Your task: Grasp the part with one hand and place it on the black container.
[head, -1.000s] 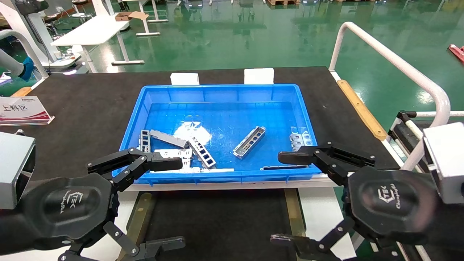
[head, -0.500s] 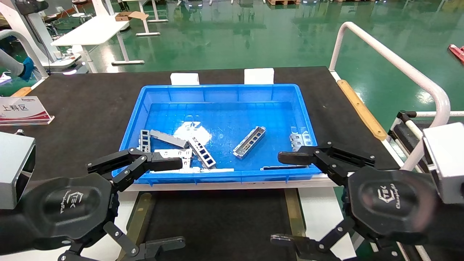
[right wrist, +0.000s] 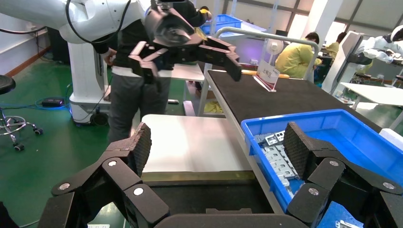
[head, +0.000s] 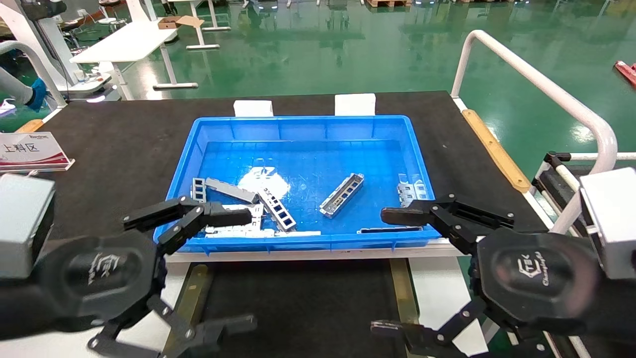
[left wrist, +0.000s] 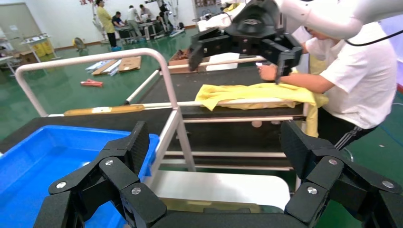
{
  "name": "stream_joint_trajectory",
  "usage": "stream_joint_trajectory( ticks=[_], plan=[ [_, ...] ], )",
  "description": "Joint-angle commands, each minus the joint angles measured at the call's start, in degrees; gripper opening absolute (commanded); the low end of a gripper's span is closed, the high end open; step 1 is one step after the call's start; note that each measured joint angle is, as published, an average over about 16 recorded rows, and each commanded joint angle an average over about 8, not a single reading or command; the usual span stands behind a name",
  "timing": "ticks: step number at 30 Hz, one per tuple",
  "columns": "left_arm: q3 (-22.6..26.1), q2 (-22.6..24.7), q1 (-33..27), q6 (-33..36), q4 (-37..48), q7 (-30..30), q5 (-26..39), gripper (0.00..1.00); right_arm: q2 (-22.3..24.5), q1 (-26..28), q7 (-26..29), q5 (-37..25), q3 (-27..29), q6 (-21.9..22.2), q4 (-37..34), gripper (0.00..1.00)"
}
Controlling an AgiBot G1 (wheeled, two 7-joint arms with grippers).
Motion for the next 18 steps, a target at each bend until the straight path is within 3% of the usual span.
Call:
stream_joint_trajectory(
  ticks=[1,10,18],
  plan=[
    [0.3,0.5,-0.7,-0.1,0.6,0.2,0.6,1.00,0.0,0.0,0.0,0.0,0.0,0.0,0.0,1.00],
    [3.2,5.6,-6.4,0.4,8.0,1.5,5.2,1.00,0.0,0.0,0.0,0.0,-0.1,0.0,0.0,1.00],
    [6.6,12.5,-13.6,0.3,21.0,5.6,11.3,1.00,0.0,0.0,0.0,0.1,-0.1,0.0,0.0,1.00]
  ],
)
